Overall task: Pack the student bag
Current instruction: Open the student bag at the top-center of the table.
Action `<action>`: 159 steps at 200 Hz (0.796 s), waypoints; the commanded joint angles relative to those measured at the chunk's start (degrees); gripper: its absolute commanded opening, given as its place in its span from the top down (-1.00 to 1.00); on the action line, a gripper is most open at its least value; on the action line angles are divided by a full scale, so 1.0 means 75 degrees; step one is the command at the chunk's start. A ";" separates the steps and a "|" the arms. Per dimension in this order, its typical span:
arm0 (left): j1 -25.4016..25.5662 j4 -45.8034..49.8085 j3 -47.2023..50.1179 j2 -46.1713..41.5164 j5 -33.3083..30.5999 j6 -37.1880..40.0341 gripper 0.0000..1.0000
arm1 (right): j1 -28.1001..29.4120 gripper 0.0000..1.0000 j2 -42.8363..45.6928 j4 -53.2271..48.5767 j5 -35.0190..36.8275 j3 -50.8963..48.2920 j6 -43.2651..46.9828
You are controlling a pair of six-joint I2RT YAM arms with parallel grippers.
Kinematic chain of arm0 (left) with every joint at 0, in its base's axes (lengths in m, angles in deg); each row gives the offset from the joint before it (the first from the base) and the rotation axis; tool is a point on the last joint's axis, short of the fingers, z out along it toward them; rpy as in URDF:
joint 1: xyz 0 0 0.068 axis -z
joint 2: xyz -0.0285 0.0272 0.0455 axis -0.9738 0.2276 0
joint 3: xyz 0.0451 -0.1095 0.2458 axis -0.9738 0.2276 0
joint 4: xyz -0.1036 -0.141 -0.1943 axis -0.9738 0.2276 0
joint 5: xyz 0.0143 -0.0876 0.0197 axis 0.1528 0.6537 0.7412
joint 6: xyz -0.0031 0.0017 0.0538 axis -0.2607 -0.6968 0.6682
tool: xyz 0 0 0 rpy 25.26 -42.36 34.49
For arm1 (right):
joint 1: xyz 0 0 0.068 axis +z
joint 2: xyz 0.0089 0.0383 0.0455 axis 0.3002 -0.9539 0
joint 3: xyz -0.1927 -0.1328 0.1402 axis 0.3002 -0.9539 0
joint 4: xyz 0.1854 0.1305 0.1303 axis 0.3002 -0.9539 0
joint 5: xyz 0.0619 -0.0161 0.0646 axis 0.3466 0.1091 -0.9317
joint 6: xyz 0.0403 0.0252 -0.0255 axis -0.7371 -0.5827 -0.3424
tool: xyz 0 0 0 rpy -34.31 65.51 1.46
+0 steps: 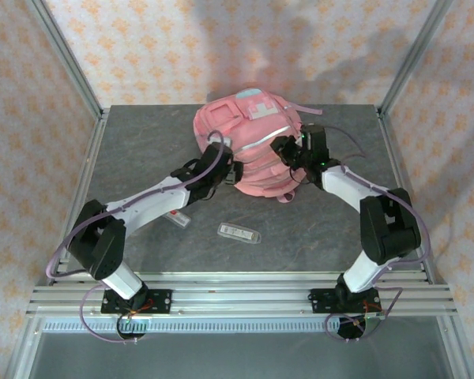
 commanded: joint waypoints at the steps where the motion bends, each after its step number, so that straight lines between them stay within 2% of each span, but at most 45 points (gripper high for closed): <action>1: 0.0253 0.0388 -0.0708 0.0573 -0.0509 0.0905 -0.40 | 0.0028 0.41 0.0269 0.0912 -0.0522 0.0499 0.0338; 60: 0.0467 0.0764 -0.2464 0.2154 -0.0938 0.1840 -0.39 | 0.0029 0.41 0.0078 0.1170 -0.0717 0.0494 0.0197; 90: 0.0388 0.0818 -0.3003 0.2670 -0.1048 0.2173 0.02 | 0.0018 0.41 0.0072 0.1171 -0.0735 0.0503 0.0215; 109: 0.0257 0.0928 -0.3272 0.2832 -0.0750 0.2282 0.46 | 0.0017 0.41 0.0090 0.1124 -0.0741 0.0487 0.0267; 127: 0.0125 0.0945 -0.3316 0.2830 -0.0302 0.2352 1.00 | -0.0023 0.41 0.0122 0.1088 -0.0709 0.0432 0.0286; 159: -0.0149 0.0912 -0.3058 0.2500 0.0302 0.2309 1.00 | -0.0153 0.41 0.0183 0.1017 -0.0642 0.0223 0.0325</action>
